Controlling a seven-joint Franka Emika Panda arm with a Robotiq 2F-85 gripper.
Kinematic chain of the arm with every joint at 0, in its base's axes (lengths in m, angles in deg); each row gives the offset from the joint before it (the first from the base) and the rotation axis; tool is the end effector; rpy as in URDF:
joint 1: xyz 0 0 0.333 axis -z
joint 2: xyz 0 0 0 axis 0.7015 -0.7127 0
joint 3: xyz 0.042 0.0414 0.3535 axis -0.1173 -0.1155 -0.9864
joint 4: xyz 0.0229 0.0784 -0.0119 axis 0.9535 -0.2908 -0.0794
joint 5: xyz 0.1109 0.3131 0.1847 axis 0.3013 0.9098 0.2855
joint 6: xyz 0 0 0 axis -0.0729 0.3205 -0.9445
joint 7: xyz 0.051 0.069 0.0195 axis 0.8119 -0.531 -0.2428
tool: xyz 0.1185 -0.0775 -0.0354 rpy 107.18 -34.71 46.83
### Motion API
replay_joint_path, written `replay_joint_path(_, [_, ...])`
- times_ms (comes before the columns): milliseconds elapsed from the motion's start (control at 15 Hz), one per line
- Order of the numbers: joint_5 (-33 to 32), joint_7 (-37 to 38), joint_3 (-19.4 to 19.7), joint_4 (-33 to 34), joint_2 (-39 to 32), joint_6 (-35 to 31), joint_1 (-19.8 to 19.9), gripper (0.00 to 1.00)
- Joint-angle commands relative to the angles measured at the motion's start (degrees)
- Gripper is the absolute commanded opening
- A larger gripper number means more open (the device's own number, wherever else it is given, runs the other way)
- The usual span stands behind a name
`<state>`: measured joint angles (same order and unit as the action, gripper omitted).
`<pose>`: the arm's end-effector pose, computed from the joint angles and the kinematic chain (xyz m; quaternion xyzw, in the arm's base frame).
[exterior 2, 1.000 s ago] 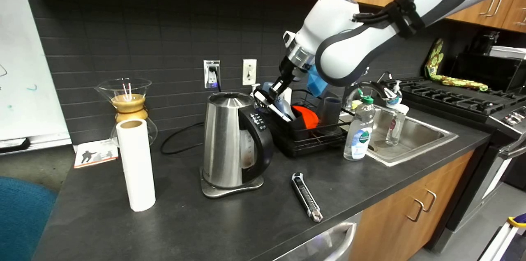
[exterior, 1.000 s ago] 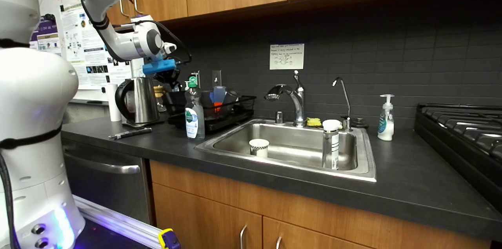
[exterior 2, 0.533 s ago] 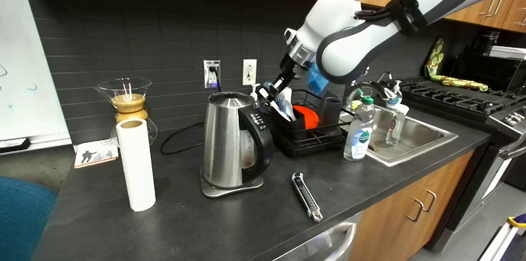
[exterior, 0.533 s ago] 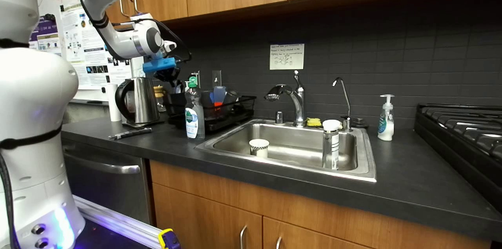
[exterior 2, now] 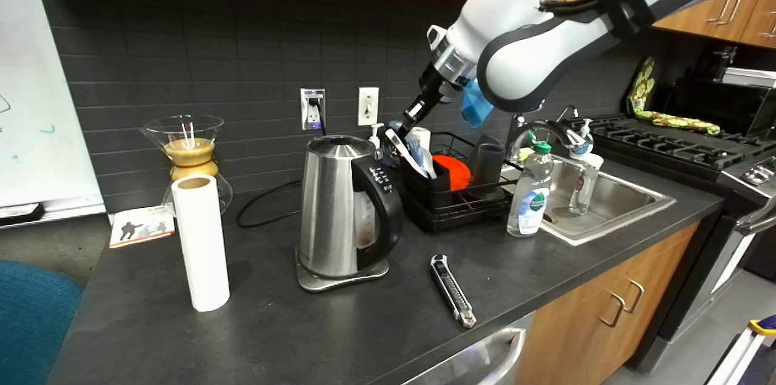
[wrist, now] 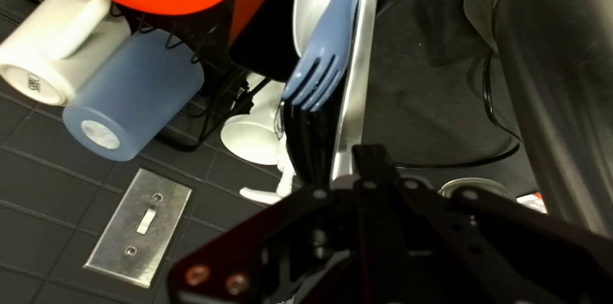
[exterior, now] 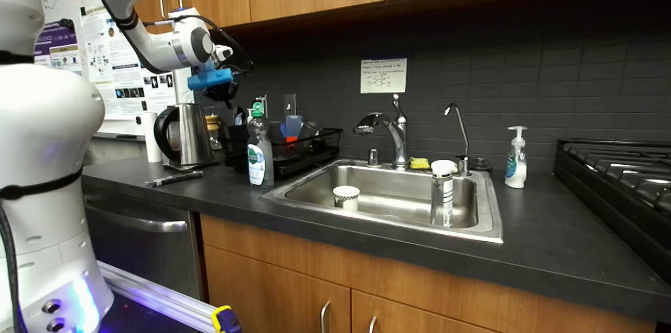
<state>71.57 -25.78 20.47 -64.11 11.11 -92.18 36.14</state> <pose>0.5464 0.1760 0.4676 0.9117 0.2577 0.3185 0.0295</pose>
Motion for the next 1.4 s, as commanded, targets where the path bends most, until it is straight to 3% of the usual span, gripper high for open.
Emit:
replay_joint_path(0, [0.7, 0.1, -0.1, -2.7, 2.9, -0.3, 0.1, 0.32])
replay_joint_path(267, [-5.0, 6.0, -0.5, -3.4, 4.3, -0.2, 0.7, 0.58])
replay_joint_path(667, [-21.6, 21.7, -1.4, -2.4, 5.2, 2.4, 2.6, 0.97])
replay_joint_path(1333, [-25.9, 26.4, -1.9, -1.5, 4.2, 5.8, 1.9, 1.0])
